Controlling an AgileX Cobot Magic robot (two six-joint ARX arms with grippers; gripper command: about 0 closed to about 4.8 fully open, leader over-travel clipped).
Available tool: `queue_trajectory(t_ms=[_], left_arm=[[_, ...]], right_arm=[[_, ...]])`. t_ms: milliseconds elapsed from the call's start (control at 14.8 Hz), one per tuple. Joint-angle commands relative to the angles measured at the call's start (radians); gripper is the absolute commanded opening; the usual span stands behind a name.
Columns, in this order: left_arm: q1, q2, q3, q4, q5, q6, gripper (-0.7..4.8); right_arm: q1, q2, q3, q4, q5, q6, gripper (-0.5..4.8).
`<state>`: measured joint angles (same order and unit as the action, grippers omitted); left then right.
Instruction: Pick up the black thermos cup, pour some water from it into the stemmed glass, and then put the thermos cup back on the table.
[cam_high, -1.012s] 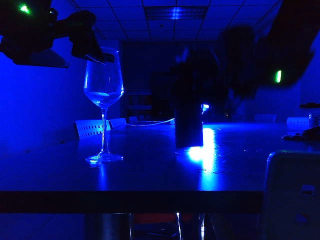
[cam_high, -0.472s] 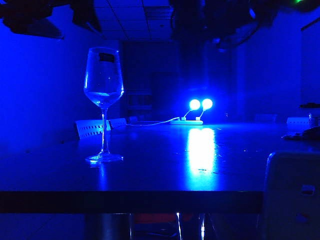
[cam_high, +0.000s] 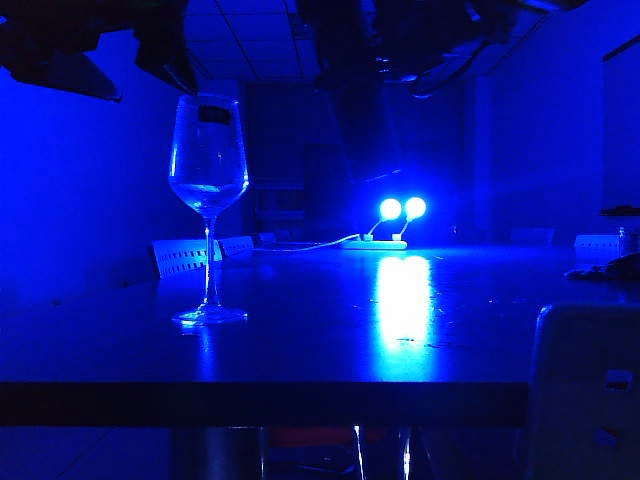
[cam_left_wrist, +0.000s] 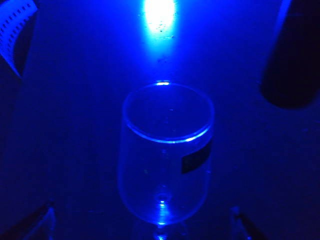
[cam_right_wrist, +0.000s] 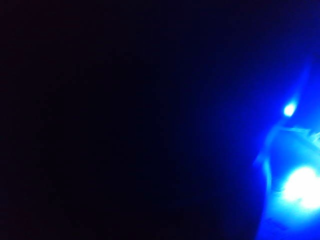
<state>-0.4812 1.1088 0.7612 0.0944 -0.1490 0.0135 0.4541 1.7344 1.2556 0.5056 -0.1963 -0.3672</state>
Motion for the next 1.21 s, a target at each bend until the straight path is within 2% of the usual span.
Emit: queue_trajectory(t_ms=[67, 202, 337, 607, 742, 1080, 1215], left_arm=[[0.000, 0.000, 0.007, 0.010, 0.014, -0.002, 4.79], [0.000, 0.013, 0.010, 0.013, 0.019, -0.006, 4.79], [0.000, 0.037, 0.010, 0.011, 0.026, -0.007, 4.79], [0.001, 0.090, 0.053, 0.034, 0.029, -0.014, 4.79], [0.009, 0.124, 0.117, 0.017, 0.011, -0.011, 4.79], [0.009, 0.169, 0.156, -0.053, 0.011, -0.005, 4.79], [0.008, 0.169, 0.157, -0.063, 0.010, 0.029, 4.79]], right_arm=[[0.007, 0.013, 0.024, 0.066, -0.043, -0.129, 1.38], [0.024, 0.014, 0.024, 0.045, -0.044, -0.274, 1.38], [0.040, 0.027, 0.034, 0.043, -0.049, -0.360, 1.38], [0.047, 0.107, 0.150, 0.033, -0.042, -0.375, 1.38], [0.047, 0.138, 0.195, 0.014, -0.047, -0.448, 1.38], [0.047, 0.145, 0.198, 0.010, -0.050, -0.558, 1.38], [0.047, 0.145, 0.198, 0.015, -0.050, -0.606, 1.38]])
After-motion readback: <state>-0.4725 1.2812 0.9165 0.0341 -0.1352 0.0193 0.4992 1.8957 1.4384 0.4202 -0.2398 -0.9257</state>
